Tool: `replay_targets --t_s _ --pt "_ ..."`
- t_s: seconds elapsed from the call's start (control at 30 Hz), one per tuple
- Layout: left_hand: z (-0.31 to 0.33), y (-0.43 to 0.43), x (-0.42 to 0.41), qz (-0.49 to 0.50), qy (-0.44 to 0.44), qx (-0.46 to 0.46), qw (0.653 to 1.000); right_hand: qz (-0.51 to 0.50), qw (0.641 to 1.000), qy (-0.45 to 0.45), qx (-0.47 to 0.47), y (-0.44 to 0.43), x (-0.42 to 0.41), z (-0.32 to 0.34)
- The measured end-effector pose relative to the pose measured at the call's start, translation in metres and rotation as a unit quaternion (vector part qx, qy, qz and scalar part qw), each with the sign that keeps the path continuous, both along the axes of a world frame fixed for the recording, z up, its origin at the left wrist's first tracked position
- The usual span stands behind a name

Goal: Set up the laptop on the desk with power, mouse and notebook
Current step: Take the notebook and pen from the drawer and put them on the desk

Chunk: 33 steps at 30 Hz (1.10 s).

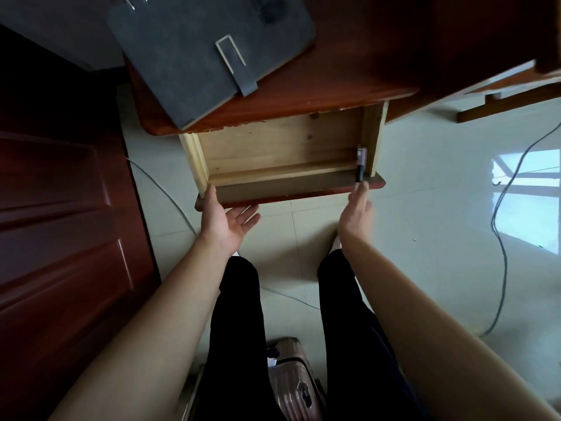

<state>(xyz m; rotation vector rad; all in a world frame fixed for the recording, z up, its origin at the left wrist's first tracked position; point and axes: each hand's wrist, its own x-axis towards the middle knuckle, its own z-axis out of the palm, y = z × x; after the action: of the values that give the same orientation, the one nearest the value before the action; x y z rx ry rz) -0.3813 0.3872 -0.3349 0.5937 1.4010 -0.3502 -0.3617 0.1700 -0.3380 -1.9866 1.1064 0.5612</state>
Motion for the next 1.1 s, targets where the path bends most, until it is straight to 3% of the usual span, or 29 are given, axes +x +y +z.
replay_targets --t_s 0.1,0.23,0.4,0.53,0.63,0.77,0.93,1.0,1.1 --pt "0.002 0.001 0.001 0.002 -0.005 0.0 1.0 -0.125 0.991 0.026 0.028 -0.007 0.003 0.003" --pt "0.012 -0.004 0.003 -0.019 0.012 0.041 0.999 -0.252 0.947 -0.052 0.193 0.0 0.022 0.013" --pt "0.035 -0.017 0.012 -0.019 0.058 0.161 0.985 -0.254 0.942 -0.118 0.186 0.011 0.034 0.039" --pt "0.057 -0.016 0.024 -0.016 0.036 0.181 0.983 -0.22 0.941 -0.168 0.196 0.019 0.035 0.065" --pt "0.067 -0.009 0.038 -0.027 -0.027 0.157 0.987 -0.157 0.951 -0.182 0.194 0.022 0.057 0.075" --pt "0.069 0.005 0.074 0.022 -0.149 0.05 0.987 -0.127 0.946 -0.19 0.232 0.026 0.107 0.075" --pt "0.07 0.004 0.085 0.026 -0.157 0.024 0.987 -0.098 0.956 -0.193 0.199 0.028 0.117 0.068" --pt "0.069 0.008 0.077 -0.011 -0.142 0.067 0.987 -0.067 0.959 -0.19 0.199 0.028 0.104 0.066" --pt "0.073 0.015 0.072 -0.082 -0.04 0.297 0.95 -0.044 0.966 -0.177 0.182 0.032 0.096 0.067"
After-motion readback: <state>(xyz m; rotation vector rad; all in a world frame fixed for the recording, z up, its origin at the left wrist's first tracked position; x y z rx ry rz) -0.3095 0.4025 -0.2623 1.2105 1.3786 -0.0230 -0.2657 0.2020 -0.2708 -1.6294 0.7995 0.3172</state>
